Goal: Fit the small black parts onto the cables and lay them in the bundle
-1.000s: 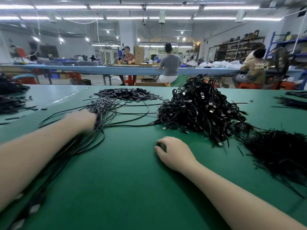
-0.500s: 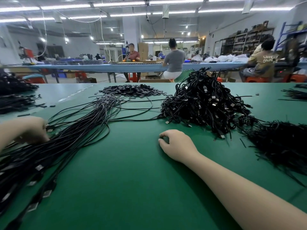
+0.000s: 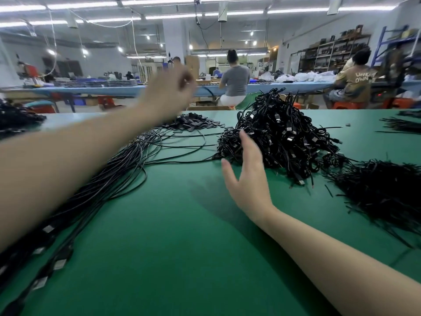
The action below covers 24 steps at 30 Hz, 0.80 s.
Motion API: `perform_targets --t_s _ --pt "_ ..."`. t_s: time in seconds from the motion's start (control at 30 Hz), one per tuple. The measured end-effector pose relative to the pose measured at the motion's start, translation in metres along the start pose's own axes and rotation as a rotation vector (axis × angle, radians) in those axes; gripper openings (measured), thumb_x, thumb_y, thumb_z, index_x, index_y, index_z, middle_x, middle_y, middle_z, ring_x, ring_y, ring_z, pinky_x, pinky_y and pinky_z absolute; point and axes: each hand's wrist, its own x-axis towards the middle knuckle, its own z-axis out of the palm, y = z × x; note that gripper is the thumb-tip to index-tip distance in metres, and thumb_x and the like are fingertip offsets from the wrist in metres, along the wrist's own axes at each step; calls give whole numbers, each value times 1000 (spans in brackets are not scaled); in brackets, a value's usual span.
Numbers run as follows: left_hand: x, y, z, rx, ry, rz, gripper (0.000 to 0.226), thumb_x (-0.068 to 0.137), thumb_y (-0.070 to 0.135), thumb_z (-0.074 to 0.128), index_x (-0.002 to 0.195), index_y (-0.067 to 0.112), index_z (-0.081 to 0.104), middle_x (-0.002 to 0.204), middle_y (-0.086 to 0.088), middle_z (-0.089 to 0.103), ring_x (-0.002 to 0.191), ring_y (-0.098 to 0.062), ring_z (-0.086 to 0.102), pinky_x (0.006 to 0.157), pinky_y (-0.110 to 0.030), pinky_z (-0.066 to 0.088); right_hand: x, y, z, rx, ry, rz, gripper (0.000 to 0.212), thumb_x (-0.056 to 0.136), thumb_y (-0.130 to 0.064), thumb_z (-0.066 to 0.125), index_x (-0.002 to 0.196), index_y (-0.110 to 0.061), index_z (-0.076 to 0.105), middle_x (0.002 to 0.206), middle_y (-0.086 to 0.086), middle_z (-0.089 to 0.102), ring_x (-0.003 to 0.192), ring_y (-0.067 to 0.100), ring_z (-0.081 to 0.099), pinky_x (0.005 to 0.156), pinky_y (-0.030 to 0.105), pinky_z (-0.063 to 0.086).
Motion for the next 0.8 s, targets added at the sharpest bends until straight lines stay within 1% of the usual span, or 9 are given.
perform_targets --t_s 0.07,0.13,0.23,0.3,0.4,0.53,0.63,0.7,0.8 --pt "-24 33 50 -117 -137 91 8 95 22 54 93 16 60 75 9 56 67 -8 51 58 -16 34 9 1 -11 8 143 -127 59 94 -23 54 148 -14 29 148 4 36 137 8 27 112 16 18" --pt "-37 50 96 -246 -129 21 7 91 18 55 85 17 59 75 5 58 72 -16 53 63 -24 35 16 10 -22 20 148 -188 49 91 -12 53 139 -11 42 124 4 52 114 5 41 98 6 27" --pt "-37 51 123 -541 -200 -226 8 91 20 59 94 13 62 74 3 61 65 -11 54 59 -23 42 21 30 -32 3 92 -66 32 93 -11 47 124 -15 53 104 -2 49 95 2 40 77 12 32" --pt "-40 47 124 -627 -389 -261 10 92 23 59 99 17 63 68 7 61 53 -5 49 49 -17 39 24 41 -34 -36 144 60 16 98 -22 43 106 -18 57 98 -2 51 91 3 40 73 18 30" --pt "-39 25 107 -624 -551 -266 7 92 24 61 96 25 67 66 13 66 51 -3 49 45 -14 40 29 50 -33 -85 204 243 23 101 -34 37 92 -20 51 96 0 53 80 -7 39 64 17 24" --pt "-35 0 82 -853 -528 -431 20 79 15 77 98 16 72 76 2 71 60 -5 62 52 -16 50 25 47 -27 -69 221 303 31 101 -40 37 88 -17 54 84 -3 53 72 3 44 66 26 32" --pt "-30 -5 80 -1321 -387 -658 26 68 22 80 90 13 70 68 4 67 59 -7 60 54 -17 51 18 30 -18 4 161 178 31 102 -34 38 86 -14 56 75 -8 54 72 11 49 64 30 39" --pt "-29 -3 84 -1419 -389 -685 14 82 32 71 78 19 75 64 6 59 59 -7 53 57 -19 49 14 17 -11 31 129 73 24 102 -26 40 86 -16 55 74 -14 52 71 5 47 64 24 36" --pt "-28 1 83 -1307 -473 -599 46 99 43 44 74 19 74 66 5 61 62 -10 59 69 -28 49 6 5 -1 104 13 -18 19 100 -21 45 90 -16 60 65 -14 49 59 1 43 56 16 31"
